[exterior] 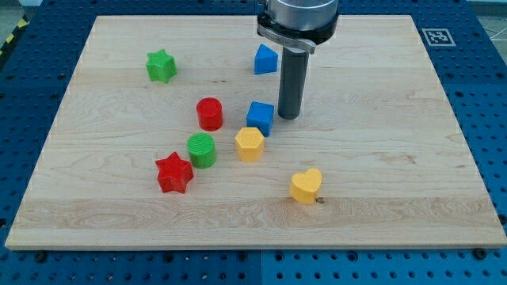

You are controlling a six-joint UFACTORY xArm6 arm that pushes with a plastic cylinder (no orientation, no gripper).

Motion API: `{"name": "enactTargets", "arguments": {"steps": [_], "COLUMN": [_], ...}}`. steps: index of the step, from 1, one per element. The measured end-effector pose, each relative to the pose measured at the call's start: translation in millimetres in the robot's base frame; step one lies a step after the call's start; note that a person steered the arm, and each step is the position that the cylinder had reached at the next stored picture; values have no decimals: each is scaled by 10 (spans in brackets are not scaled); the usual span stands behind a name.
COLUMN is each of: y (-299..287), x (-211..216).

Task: Move red star to the bottom center

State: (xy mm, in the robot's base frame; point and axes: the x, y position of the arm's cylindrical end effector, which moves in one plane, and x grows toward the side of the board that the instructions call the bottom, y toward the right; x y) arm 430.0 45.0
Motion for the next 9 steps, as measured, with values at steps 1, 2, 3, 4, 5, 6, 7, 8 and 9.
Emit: {"name": "enactTargets", "arguments": {"steps": [1,2,3,4,5,6,7,8,9], "y": [-106,-156,-157,-160,-275,-548,-918,-1297,-1648], "x": [0,-33,-76,-164,-465,-571,-681,-710,-684]}}
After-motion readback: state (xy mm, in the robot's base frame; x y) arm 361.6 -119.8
